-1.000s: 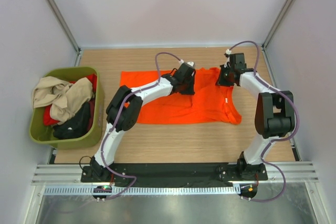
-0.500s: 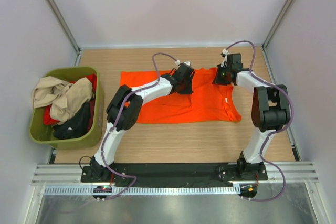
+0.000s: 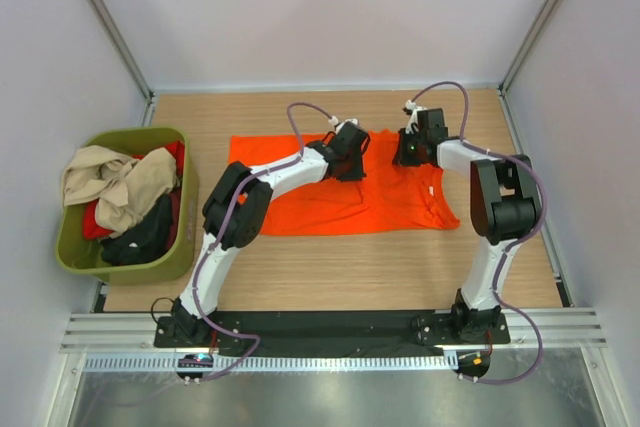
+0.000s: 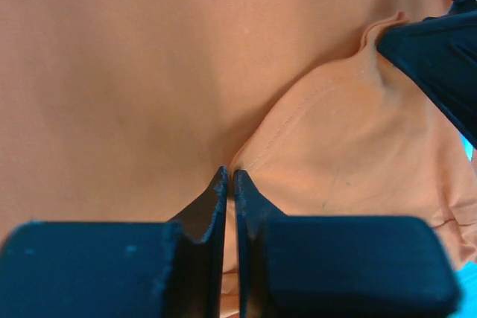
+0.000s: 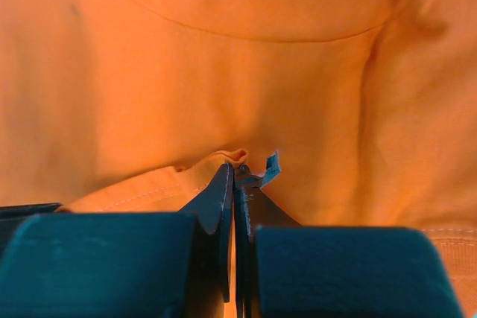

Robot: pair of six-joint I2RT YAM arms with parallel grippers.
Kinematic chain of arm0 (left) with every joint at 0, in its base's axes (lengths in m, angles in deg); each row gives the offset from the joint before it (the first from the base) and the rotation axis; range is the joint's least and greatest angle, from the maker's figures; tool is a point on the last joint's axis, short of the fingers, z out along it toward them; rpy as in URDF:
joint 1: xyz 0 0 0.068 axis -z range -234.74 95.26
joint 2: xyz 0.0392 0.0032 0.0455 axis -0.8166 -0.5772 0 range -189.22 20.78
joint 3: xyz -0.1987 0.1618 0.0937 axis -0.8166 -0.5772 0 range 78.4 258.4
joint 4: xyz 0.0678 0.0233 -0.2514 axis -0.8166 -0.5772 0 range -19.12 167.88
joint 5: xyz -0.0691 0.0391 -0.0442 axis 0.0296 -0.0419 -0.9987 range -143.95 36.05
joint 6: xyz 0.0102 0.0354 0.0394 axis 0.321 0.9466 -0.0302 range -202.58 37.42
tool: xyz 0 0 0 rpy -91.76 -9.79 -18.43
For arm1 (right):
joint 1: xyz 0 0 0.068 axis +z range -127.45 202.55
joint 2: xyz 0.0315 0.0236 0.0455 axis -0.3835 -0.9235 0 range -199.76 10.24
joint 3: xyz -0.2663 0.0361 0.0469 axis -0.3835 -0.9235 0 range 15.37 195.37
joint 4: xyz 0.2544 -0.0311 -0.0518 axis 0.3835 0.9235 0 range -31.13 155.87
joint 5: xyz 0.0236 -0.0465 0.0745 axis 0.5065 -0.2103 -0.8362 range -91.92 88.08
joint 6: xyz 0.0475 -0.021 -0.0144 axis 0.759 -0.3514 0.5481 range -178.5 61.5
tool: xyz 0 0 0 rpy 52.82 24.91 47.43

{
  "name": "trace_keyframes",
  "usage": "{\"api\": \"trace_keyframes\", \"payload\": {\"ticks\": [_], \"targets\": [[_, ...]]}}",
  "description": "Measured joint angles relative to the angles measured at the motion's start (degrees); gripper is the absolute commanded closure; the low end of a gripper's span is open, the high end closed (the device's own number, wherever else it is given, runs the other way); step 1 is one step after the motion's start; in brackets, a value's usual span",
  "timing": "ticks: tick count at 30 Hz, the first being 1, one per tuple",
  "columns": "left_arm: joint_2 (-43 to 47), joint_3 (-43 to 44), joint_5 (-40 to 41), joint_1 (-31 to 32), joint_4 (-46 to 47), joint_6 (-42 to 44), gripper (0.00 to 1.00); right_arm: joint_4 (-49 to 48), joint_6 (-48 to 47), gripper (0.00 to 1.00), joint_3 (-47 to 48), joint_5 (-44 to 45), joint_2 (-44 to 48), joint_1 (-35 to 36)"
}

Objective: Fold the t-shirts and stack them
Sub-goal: Fold the tshirt

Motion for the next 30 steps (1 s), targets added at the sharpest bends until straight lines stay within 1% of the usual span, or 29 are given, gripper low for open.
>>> {"api": "trace_keyframes", "payload": {"ticks": [1,3,4,5,7,8,10,12,13,15,18,20,22,24,26,28,29,30], "targets": [[0.0,0.0,0.28,0.0,-0.33,-0.17,0.8,0.2,-0.09,0.81,0.0,0.2,-0.24,0.04],[0.0,0.0,0.83,0.0,-1.07,-0.83,0.68,0.85,0.24,0.73,0.24,0.83,-0.22,0.07],[0.0,0.02,1.11,0.0,-1.55,-1.03,0.63,1.6,0.55,0.66,0.85,1.51,-0.22,0.07],[0.0,0.02,1.29,0.0,-2.08,-1.25,0.56,2.62,1.09,0.63,1.9,2.32,-0.22,0.04],[0.0,0.2,1.64,-0.07,-3.13,-1.29,0.52,6.27,2.47,0.56,5.68,4.04,-0.35,-0.11],[0.02,0.52,1.88,-0.13,-4.04,-1.25,0.49,7.54,3.06,0.55,7.85,4.57,-0.48,-0.22],[0.13,1.55,2.21,-0.57,-5.77,-1.14,0.48,11.32,4.35,0.53,15.39,5.62,-1.95,-0.61],[0.94,2.51,2.08,-1.92,-7.52,-1.03,0.47,14.29,5.16,0.52,24.98,6.56,-5.01,-0.9],[1.42,2.93,1.77,-2.73,-8.13,-0.98,0.47,15.21,5.22,0.47,28.72,6.86,-6.51,-0.94],[2.95,4.02,0.48,-6.03,-8.92,-0.7,0.46,18.84,5.11,0.42,39.17,6.91,-11.63,-1.38],[4.94,4.94,-1.33,-11.39,-8.92,0.59,0.46,24.87,4.04,0.4,52.54,6.23,-20.28,-2.19],[5.79,5.42,-2.25,-14.93,-8.92,1.68,0.46,28.52,3.17,0.39,58.84,5.66,-25.79,-2.62],[5.92,5.64,-3.19,-17.81,-8.85,2.38,0.46,31.5,2.21,0.39,62.23,4.57,-30.03,-3.13],[5.86,5.64,-4.09,-19.3,-9.35,3.23,0.46,34.12,1.29,0.39,63.82,3.19,-33.42,-3.72],[5.84,5.64,-4.83,-19.52,-9.75,3.89,0.46,36.11,0.15,0.39,64.76,1.9,-36.24,-4.31],[5.84,5.64,-5.31,-19.02,-9.88,4.72,0.46,36.74,-1.2,0.42,65.61,-0.24,-37.11,-4.76],[5.81,5.62,-5.44,-18.67,-10.03,4.98,0.46,37.13,-1.57,0.43,66.18,-0.94,-37.09,-5.01],[5.81,5.51,-5.46,-18.38,-10.05,5.07,0.46,37.48,-2.27,0.51,66.4,-2.03,-37.09,-5.27]]}}
